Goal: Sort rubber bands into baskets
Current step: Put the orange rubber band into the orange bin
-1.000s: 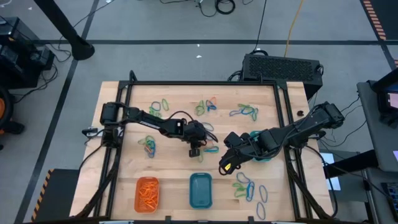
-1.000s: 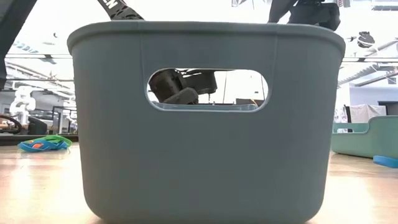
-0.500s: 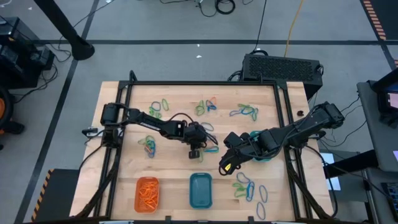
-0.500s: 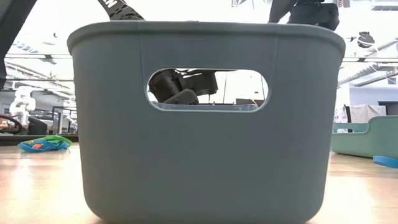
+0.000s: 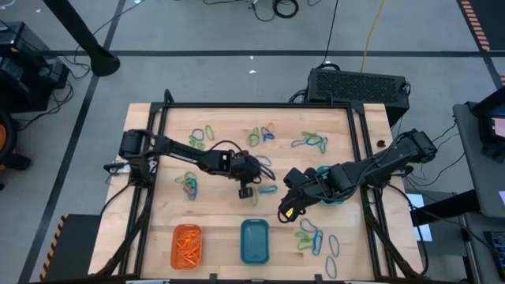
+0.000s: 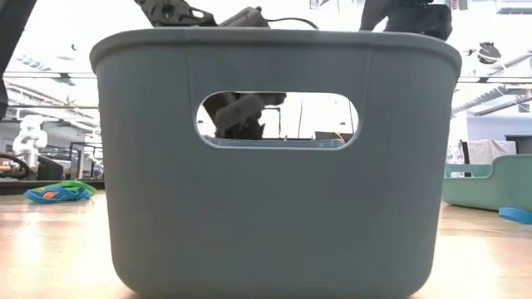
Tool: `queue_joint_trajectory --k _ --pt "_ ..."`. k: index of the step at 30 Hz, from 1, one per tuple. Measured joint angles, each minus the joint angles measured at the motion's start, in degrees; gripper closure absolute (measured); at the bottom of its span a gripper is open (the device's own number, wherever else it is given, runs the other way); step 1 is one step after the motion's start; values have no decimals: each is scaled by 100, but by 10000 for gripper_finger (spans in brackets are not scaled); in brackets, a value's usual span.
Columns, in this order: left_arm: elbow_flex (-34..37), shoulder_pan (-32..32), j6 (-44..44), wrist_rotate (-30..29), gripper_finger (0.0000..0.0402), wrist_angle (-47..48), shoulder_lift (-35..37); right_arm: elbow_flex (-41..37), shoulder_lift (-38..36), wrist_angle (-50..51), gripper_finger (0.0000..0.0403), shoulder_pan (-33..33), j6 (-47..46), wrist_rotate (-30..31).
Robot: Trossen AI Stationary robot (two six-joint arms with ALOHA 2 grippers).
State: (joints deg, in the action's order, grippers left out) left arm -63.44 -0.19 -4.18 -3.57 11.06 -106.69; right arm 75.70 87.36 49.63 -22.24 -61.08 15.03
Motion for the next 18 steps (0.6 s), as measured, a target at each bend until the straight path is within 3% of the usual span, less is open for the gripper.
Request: queue_joint_trajectory --k 7,18 --pt "-10 -99 -307 -12 400 785 849 0 1 -13 218 30 325 -4" --pt "-9 -1133 -1853 1534 400 3269 2442 2 -1 -254 218 191 1410 33"
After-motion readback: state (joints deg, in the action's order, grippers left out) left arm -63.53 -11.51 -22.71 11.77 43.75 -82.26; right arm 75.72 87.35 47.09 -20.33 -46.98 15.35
